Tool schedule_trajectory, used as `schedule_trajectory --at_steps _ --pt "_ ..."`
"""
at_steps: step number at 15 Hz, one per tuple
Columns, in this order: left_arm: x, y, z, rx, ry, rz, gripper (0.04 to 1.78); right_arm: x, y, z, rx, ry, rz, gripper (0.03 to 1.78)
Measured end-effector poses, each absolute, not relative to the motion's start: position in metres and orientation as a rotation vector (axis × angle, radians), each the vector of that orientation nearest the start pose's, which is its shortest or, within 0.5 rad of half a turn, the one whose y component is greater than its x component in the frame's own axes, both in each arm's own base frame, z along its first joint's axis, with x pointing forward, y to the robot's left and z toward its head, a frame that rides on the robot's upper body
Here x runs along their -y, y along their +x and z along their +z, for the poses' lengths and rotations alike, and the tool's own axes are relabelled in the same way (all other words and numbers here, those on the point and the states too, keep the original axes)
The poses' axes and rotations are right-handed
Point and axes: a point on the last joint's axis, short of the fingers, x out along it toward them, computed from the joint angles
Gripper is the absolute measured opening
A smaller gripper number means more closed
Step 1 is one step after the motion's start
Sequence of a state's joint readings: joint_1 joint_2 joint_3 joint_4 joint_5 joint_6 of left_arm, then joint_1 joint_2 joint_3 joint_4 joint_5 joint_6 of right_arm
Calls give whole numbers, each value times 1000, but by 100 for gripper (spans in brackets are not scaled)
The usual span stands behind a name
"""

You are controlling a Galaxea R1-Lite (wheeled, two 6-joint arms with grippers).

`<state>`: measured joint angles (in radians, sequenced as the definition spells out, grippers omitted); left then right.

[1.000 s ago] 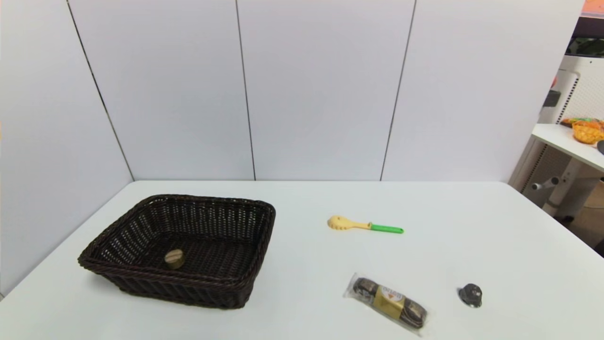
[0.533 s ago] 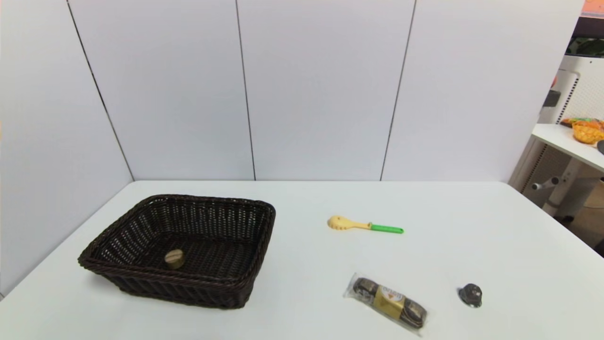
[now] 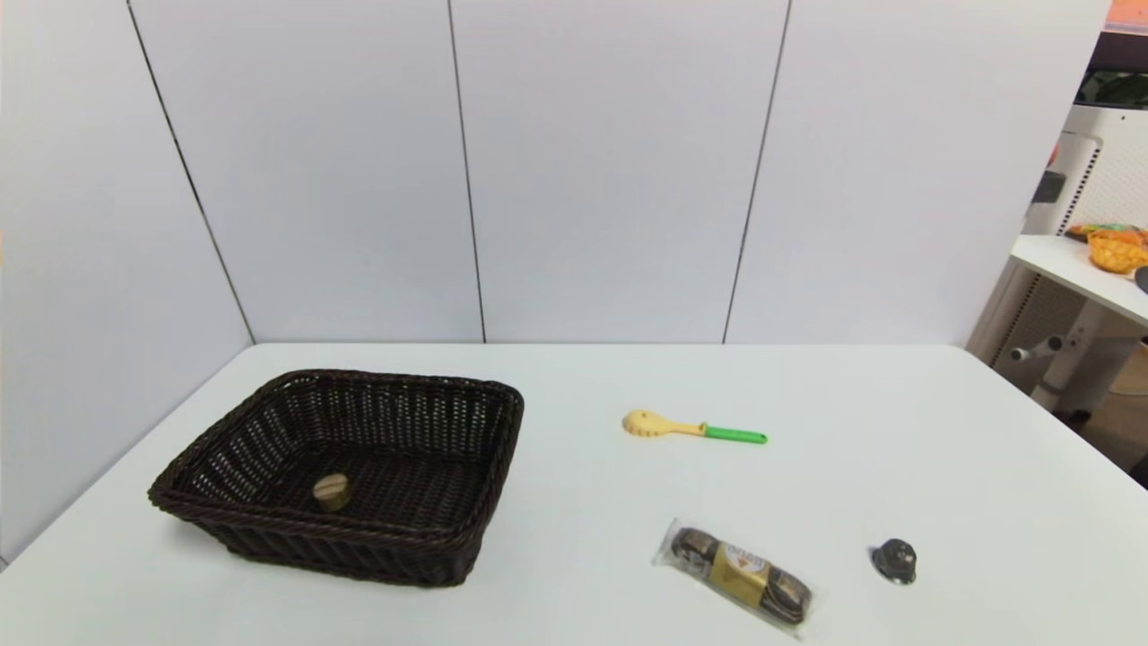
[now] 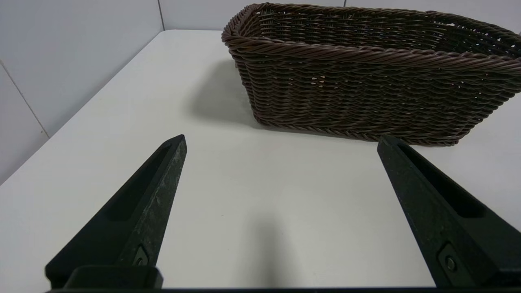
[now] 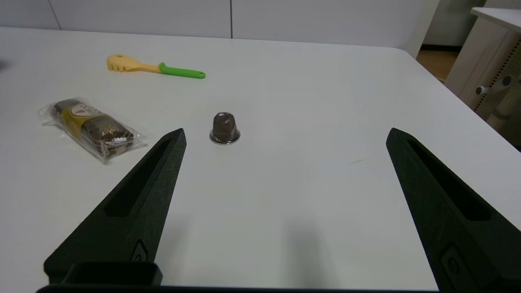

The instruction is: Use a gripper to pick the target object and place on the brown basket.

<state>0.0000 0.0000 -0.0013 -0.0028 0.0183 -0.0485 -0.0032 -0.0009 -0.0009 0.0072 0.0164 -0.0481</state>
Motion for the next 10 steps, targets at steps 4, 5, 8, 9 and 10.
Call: schedule_trajectory --at_steps 4,5,8,9,10 --pt "0 -23 76 6 -49 19 169 0 -23 75 -6 -51 13 170" --pt "0 -23 76 6 -49 19 169 0 -23 75 -6 -50 13 170" --pt "0 -23 76 6 -49 19 169 0 -23 75 -6 -53 10 170" --pt "0 -23 76 6 -48 19 169 0 -23 75 -6 -53 12 170" --pt "0 -23 76 6 -49 19 169 0 -23 75 -6 -50 12 170"
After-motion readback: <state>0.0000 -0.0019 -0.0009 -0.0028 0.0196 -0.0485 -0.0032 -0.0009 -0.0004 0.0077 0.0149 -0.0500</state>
